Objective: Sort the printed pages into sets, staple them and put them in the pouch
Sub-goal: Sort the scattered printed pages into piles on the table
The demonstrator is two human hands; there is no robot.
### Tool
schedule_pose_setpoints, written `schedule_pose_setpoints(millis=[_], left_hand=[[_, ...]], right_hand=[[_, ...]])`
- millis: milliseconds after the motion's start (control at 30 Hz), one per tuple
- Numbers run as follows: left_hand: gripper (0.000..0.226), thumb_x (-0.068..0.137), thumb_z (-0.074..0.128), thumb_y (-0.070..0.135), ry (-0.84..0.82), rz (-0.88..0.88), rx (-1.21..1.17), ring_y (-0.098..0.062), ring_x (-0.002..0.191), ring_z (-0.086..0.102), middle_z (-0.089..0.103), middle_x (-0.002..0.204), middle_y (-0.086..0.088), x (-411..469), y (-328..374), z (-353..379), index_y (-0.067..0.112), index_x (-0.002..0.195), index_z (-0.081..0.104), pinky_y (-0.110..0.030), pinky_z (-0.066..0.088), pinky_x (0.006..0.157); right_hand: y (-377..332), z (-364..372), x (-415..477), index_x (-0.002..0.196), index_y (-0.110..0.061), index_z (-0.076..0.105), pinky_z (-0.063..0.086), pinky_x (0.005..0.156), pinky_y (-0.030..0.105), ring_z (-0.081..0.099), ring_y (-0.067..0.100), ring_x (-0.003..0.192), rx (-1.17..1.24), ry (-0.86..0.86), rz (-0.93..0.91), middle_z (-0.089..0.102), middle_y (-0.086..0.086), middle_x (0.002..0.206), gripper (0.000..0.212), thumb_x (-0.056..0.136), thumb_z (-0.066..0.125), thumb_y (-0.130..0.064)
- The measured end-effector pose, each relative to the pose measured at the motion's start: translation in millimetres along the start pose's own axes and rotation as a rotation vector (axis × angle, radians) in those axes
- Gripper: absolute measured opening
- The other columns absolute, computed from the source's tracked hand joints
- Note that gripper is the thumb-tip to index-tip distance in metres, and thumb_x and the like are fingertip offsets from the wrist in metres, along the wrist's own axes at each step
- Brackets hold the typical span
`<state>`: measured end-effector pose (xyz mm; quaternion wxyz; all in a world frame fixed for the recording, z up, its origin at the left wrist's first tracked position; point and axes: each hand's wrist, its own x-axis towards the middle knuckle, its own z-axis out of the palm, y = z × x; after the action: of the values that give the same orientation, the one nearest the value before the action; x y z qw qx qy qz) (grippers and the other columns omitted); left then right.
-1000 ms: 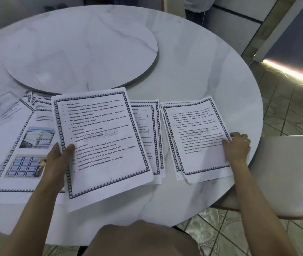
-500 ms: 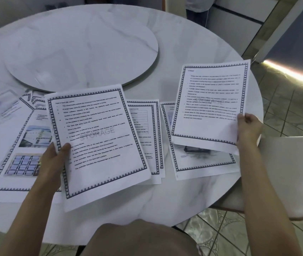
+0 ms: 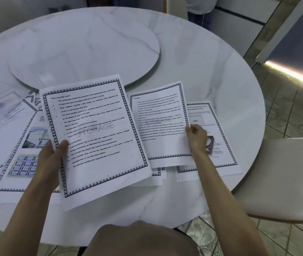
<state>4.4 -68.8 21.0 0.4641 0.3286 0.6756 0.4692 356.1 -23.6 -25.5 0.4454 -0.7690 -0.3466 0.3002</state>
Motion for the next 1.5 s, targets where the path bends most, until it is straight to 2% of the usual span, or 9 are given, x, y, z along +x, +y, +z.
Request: schedule_pose_setpoints(millis=[233,367,533,667,800,933,1100,1333,1500], left_hand=[[0.034,0.099,0.041,0.019,-0.001,0.043,-0.027,-0.022,0.090,0.061,0.059,0.116,-0.011,-3.6,14.7,0.4,0.011,0.131,0.046,-0.037,0.047,0.084],[0.033,0.098,0.041,0.017,-0.014,0.043,-0.030,-0.008,0.078,0.064,0.060,0.114,-0.010,-3.4,10.7,-0.9,0.010,0.130,0.048,-0.026,0.054,0.065],[0.036,0.098,0.040,0.015,-0.006,0.028,-0.034,-0.011,0.083,0.059,0.056,0.118,-0.009,-4.4,1.9,1.6,0.007,0.134,0.043,-0.028,0.052,0.071],[0.037,0.098,0.042,0.015,-0.007,0.012,-0.021,-0.028,0.101,0.057,0.057,0.123,-0.013,-1.4,-6.7,0.3,0.008,0.134,0.044,-0.039,0.044,0.088],[0.037,0.098,0.044,0.016,-0.007,-0.014,-0.005,-0.033,0.113,0.056,0.056,0.128,-0.015,0.4,-14.8,-1.3,0.009,0.134,0.044,-0.049,0.043,0.097],[0.038,0.098,0.043,0.017,0.001,-0.041,0.024,-0.033,0.114,0.055,0.055,0.129,-0.014,0.8,-19.7,0.2,0.007,0.134,0.044,-0.044,0.043,0.095],[0.035,0.098,0.043,0.014,0.006,-0.033,0.037,-0.025,0.102,0.054,0.056,0.118,-0.008,-3.6,-25.5,4.0,0.006,0.132,0.045,-0.038,0.042,0.087],[0.037,0.097,0.045,0.016,-0.014,-0.063,0.041,-0.025,0.107,0.054,0.056,0.127,-0.013,-0.2,-39.4,5.5,0.005,0.132,0.046,-0.036,0.041,0.091],[0.033,0.097,0.046,0.014,-0.020,-0.076,0.059,-0.028,0.107,0.055,0.057,0.123,-0.013,-1.1,-45.5,10.6,0.004,0.128,0.047,-0.038,0.042,0.091]], right_hand=[[-6.7,25.0,-22.0,0.109,0.000,0.063,0.044,0.072,0.023,0.056,0.015,0.083,-0.079,-0.209,-0.056,0.063,0.009,0.096,0.023,0.092,0.055,-0.013],[-4.7,3.7,-8.4,0.109,-0.001,0.062,0.053,0.060,0.018,0.061,0.016,0.067,-0.093,-0.209,-0.040,0.067,0.013,0.090,0.021,0.090,0.056,-0.009],[8.6,-48.0,19.5,0.114,0.001,0.060,0.042,0.090,0.028,0.060,0.030,0.099,-0.312,0.004,-0.132,0.064,0.020,0.109,0.028,0.087,0.058,-0.008],[30.0,-81.5,36.1,0.127,0.008,0.045,0.029,0.094,0.031,0.040,0.039,0.119,-0.561,0.087,-0.066,0.045,0.030,0.126,0.049,0.086,0.063,-0.012],[38.6,-96.8,36.7,0.131,0.009,0.035,0.032,0.100,0.047,0.031,0.042,0.125,-0.757,0.097,0.105,0.034,0.030,0.134,0.065,0.083,0.066,-0.023],[47.6,-99.4,33.7,0.130,0.004,0.043,0.036,0.096,0.048,0.034,0.042,0.122,-0.724,0.108,0.028,0.040,0.030,0.129,0.053,0.084,0.064,-0.015],[46.4,-100.8,34.9,0.125,0.004,0.049,0.038,0.095,0.046,0.039,0.042,0.119,-0.685,0.129,0.015,0.044,0.030,0.125,0.044,0.084,0.062,-0.008],[42.5,-99.7,38.0,0.117,0.001,0.059,0.040,0.093,0.042,0.051,0.041,0.109,-0.648,0.136,0.055,0.053,0.028,0.120,0.035,0.084,0.059,-0.010],[29.9,-103.2,34.3,0.108,0.008,0.060,0.040,0.083,0.033,0.056,0.039,0.102,-0.418,0.159,-0.021,0.062,0.027,0.109,0.026,0.092,0.053,-0.012]])
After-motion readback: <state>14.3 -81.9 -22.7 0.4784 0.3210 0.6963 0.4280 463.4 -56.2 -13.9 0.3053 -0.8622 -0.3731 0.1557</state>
